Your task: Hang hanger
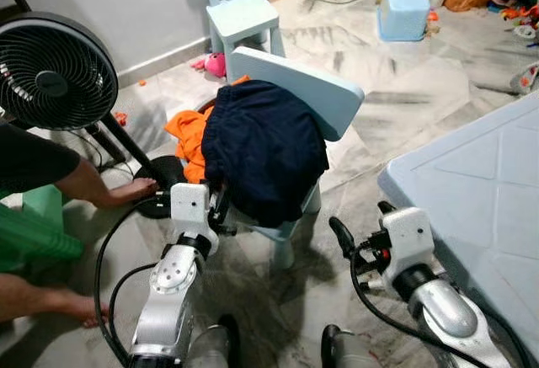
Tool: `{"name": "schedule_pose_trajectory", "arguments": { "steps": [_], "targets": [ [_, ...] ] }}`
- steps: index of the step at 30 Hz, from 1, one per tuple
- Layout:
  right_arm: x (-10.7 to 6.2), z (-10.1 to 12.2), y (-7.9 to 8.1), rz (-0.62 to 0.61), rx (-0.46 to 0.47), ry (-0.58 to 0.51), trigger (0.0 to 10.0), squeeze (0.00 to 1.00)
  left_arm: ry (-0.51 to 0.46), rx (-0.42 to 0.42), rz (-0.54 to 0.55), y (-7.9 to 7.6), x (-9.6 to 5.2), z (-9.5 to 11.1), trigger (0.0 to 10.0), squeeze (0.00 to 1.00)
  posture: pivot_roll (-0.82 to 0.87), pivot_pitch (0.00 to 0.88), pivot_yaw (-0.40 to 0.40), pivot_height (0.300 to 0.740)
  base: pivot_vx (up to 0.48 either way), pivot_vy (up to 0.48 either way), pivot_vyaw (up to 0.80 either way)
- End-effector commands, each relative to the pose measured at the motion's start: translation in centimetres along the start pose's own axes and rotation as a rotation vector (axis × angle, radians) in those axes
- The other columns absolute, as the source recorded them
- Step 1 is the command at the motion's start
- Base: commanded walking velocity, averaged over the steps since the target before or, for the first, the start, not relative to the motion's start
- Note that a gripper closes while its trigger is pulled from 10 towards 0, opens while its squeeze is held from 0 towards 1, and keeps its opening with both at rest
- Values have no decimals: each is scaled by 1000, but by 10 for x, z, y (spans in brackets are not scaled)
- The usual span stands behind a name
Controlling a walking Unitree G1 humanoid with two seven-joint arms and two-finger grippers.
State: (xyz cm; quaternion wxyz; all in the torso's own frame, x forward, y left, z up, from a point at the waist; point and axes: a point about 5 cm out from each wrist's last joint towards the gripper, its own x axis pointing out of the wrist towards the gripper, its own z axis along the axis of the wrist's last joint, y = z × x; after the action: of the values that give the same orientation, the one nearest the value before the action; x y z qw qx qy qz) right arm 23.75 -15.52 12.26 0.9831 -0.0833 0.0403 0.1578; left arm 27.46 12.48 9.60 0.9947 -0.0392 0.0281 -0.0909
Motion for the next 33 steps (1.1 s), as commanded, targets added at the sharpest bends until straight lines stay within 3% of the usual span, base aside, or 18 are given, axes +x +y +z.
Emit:
{"name": "schedule_pose_trajectory", "arguments": {
  "steps": [1, 7, 13, 21, 22, 33],
  "targets": [
    [6, -1, -2, 2, -1, -11, 10000, 0, -27, 53, 6, 7, -6, 6, 10000, 1000, -91, 79, 40, 740, 0, 0, 0],
    [22, 2, -6, -6, -1, -44, 10000, 0, -62, 130, 5, 17, -11, 11, 10000, 1000, -76, 1, 32, 740, 0, 0, 0],
    [44, 3, -8, -33, 49, -76, 10000, 0, -66, 168, 53, 25, -12, 12, 10000, 1000, -60, 0, 14, 740, 0, 0, 0],
    [51, 0, -5, -8, 58, -83, 10000, 0, -111, 183, 51, 22, -3, 18, 10000, 1000, -55, 0, -13, 740, 0, 0, 0],
    [52, -1, -6, -7, 57, -82, 10000, 0, -116, 176, 51, 21, -2, 19, 10000, 0, -55, 0, -18, 740, 0, 0, 0],
    [62, -1, -12, 3, 31, -96, 10000, 0, -137, 152, 56, 20, 5, 19, 10000, 0, -59, 0, -30, 740, 49, 0, 0]
  ]
}}
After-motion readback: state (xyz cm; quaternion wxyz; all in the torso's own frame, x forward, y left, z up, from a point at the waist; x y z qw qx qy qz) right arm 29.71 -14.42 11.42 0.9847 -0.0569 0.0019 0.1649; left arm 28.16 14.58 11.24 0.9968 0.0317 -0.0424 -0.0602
